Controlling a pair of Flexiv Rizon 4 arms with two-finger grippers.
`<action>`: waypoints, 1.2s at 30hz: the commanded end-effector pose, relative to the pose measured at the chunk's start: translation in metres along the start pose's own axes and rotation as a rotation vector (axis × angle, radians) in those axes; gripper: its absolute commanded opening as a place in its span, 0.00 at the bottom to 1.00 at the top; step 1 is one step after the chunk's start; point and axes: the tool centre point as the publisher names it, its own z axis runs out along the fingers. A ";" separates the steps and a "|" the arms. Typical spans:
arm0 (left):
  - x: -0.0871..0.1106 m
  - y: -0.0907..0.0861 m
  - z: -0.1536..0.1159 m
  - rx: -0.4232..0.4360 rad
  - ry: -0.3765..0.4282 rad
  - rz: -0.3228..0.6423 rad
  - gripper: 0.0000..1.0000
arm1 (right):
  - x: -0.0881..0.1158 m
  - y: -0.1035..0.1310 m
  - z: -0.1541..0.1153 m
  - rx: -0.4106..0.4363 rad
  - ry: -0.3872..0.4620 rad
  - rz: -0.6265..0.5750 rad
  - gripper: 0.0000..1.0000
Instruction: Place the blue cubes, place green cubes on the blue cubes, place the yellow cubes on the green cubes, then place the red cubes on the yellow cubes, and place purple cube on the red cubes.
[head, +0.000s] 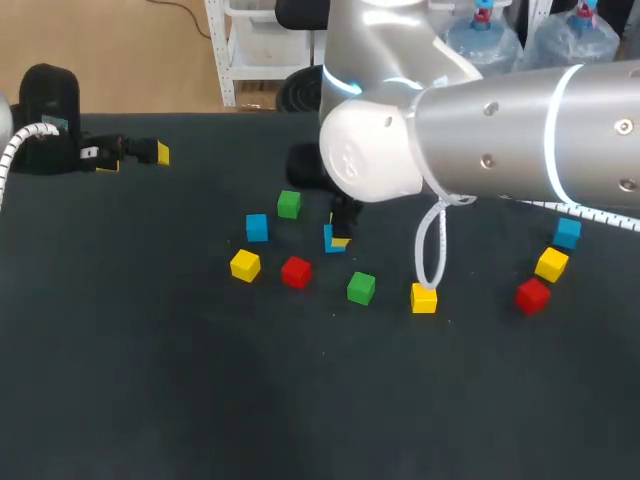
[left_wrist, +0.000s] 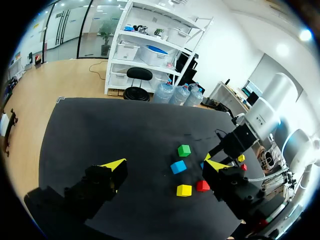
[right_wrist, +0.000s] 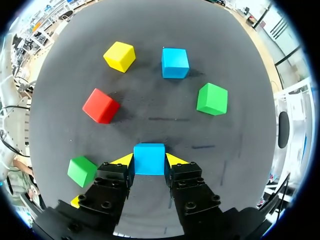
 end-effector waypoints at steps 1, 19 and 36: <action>0.000 0.001 0.001 0.004 -0.003 0.001 1.00 | -0.001 -0.001 0.000 0.000 -0.001 0.005 0.00; 0.000 0.001 0.001 0.004 -0.003 0.001 1.00 | 0.000 -0.002 0.001 -0.001 -0.012 0.033 0.00; 0.000 0.001 0.001 0.004 -0.003 0.001 1.00 | 0.000 -0.002 0.001 -0.004 -0.009 0.036 0.99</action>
